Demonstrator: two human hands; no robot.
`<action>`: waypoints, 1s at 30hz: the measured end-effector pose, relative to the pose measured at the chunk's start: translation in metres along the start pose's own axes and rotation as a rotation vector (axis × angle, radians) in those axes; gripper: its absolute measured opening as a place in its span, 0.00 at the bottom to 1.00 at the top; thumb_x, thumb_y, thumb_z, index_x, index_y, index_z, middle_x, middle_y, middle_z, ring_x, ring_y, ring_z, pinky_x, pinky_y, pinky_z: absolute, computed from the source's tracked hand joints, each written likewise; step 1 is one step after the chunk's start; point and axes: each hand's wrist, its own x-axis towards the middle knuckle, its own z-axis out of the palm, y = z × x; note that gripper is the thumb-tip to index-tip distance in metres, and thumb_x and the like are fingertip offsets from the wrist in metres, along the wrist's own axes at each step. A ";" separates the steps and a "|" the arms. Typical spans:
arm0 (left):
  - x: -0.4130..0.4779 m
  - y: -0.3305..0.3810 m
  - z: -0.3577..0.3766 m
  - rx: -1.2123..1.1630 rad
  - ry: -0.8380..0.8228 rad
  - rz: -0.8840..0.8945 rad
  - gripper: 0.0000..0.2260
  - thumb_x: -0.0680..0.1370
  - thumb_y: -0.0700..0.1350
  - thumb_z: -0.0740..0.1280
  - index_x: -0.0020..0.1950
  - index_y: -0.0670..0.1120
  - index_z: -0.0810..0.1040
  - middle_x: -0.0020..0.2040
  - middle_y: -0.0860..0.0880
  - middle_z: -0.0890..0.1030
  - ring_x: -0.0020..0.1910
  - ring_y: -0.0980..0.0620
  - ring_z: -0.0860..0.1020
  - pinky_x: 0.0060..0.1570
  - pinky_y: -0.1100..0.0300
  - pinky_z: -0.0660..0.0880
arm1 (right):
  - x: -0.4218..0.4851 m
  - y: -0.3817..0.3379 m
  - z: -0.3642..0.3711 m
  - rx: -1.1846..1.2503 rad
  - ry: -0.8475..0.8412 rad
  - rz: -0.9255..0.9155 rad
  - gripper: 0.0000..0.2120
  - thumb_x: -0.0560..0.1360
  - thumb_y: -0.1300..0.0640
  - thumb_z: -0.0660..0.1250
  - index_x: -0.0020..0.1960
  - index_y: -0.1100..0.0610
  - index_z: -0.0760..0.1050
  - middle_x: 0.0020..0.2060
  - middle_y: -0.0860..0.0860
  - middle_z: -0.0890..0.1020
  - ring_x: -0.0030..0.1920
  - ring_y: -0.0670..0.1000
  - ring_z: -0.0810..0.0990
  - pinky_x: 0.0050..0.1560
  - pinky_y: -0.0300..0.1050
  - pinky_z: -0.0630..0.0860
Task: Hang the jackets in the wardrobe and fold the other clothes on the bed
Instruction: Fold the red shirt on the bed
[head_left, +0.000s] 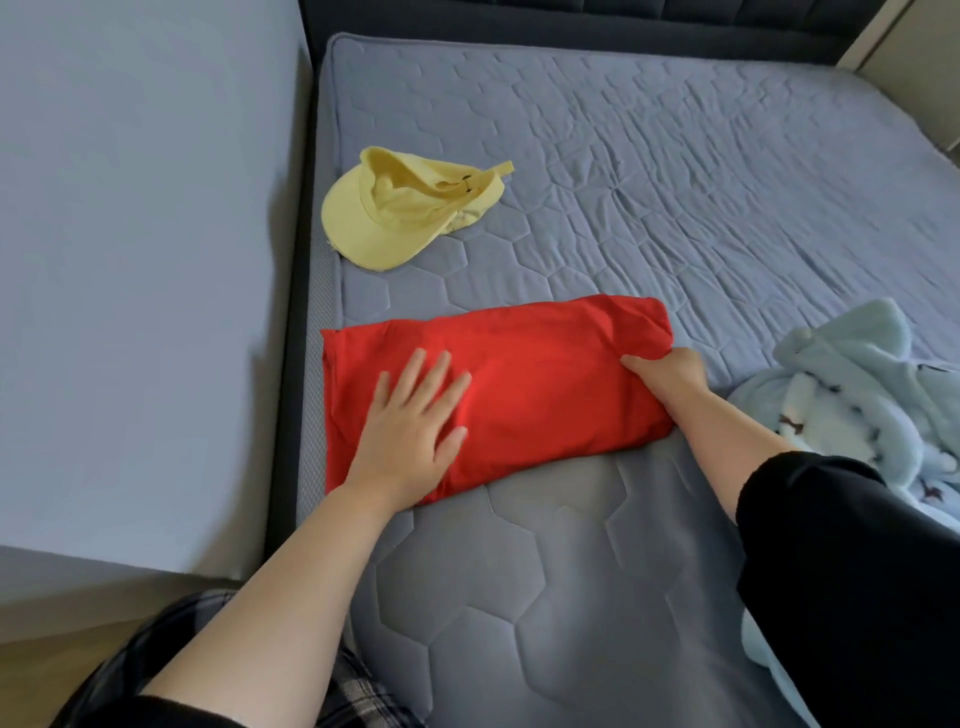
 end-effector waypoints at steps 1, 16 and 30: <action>0.000 0.003 0.001 0.049 -0.088 0.029 0.26 0.78 0.57 0.55 0.76 0.52 0.62 0.78 0.49 0.58 0.77 0.45 0.51 0.71 0.39 0.53 | -0.009 -0.009 0.001 -0.060 0.063 -0.048 0.22 0.70 0.49 0.72 0.56 0.63 0.75 0.53 0.60 0.80 0.53 0.60 0.79 0.44 0.45 0.70; -0.015 -0.036 -0.055 -1.948 0.149 -0.934 0.26 0.80 0.64 0.48 0.62 0.47 0.73 0.54 0.47 0.81 0.53 0.49 0.79 0.55 0.54 0.71 | -0.198 -0.122 0.056 0.047 -0.764 -0.741 0.14 0.75 0.55 0.69 0.60 0.54 0.74 0.41 0.52 0.82 0.40 0.50 0.82 0.39 0.38 0.75; -0.013 -0.026 -0.047 -1.386 0.235 -1.019 0.12 0.69 0.28 0.59 0.44 0.42 0.76 0.39 0.43 0.74 0.40 0.47 0.71 0.43 0.56 0.66 | -0.175 -0.081 0.081 -0.078 -0.112 -0.884 0.17 0.78 0.60 0.60 0.67 0.57 0.72 0.68 0.55 0.71 0.68 0.54 0.66 0.69 0.43 0.61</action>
